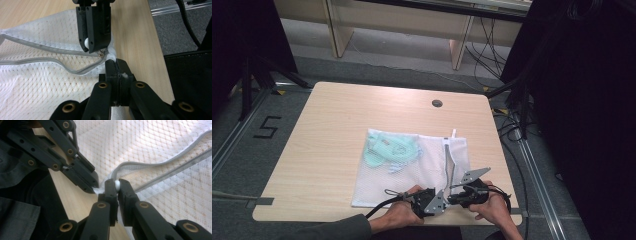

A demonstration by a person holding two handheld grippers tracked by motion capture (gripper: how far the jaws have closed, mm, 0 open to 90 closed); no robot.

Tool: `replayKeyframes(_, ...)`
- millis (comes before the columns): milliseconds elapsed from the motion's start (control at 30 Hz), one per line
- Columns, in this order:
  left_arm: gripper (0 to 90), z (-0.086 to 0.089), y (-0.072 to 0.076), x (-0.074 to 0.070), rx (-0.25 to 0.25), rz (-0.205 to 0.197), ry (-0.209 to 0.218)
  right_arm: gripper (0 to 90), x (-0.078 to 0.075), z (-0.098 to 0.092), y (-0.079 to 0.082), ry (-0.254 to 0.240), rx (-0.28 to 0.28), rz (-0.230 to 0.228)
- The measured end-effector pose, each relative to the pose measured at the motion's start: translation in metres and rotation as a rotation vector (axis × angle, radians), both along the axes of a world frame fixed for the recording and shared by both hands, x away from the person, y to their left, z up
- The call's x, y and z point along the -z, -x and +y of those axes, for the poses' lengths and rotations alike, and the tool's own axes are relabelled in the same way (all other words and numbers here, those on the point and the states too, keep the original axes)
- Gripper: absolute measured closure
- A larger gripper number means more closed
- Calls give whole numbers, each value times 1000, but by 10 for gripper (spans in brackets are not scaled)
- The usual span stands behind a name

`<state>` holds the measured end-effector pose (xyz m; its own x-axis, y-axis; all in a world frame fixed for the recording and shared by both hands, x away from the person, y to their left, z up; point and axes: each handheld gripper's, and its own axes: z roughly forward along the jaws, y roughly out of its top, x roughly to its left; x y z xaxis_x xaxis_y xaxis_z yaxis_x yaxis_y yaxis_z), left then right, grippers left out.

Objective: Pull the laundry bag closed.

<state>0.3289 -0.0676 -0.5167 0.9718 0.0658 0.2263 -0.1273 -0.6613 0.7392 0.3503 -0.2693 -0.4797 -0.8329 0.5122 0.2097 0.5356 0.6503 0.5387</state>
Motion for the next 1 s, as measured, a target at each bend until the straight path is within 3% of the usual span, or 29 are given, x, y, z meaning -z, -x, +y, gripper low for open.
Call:
replayKeyframes(67, 893, 1, -1, 0, 7, 24, -9, 867, 1, 0, -2, 1, -6, -17)
replayKeyframes(133, 893, 1, -2, 0, 1, 11, -3, 867, 1, 1, -2, -1, 3, 4)
replayKeyframes(267, 894, 2, -2, 0, -2, 34, -1, 867, 2, 3, -4, 5, 0, 1)
replayKeyframes(300, 894, 3, -3, 0, -7, 25, 7, 867, 2, 2, -5, 5, -7, -17)
replayKeyframes(333, 895, 3, -3, 0, -15, 57, 16, 867, 1, 3, -5, 4, -1, -2)
replayKeyframes(367, 895, 3, -3, 0, -14, 39, 18, 867, 1, 3, -5, 1, -8, -5)
replayKeyframes(500, 894, 4, -5, 2, -31, 78, 34, 867, 1, 3, -5, -2, -2, -8)
replayKeyframes(533, 894, 4, -6, 2, -32, 68, 37, 867, 0, 2, -5, -4, 13, 2)
replayKeyframes(600, 891, 4, -7, 1, -45, 92, 57, 867, -2, -1, -7, -24, 5, -16)
replayKeyframes(800, 853, 4, -8, -1, -59, 57, 55, 867, -5, -3, -7, -34, 10, -36)
replayKeyframes(867, 810, 3, -7, 0, -73, 61, 57, 867, -6, -2, -5, -38, 28, -12)
replayKeyframes(933, 785, 4, -8, -2, -61, 20, 27, 867, -6, -2, -6, -34, 21, -28)
replayKeyframes(967, 771, 3, -7, -1, -71, 29, 42, 867, -6, -1, -6, -33, 22, -28)
replayKeyframes(1000, 771, 2, -6, -1, -72, 8, 48, 867, -6, -1, -5, -32, 24, -23)
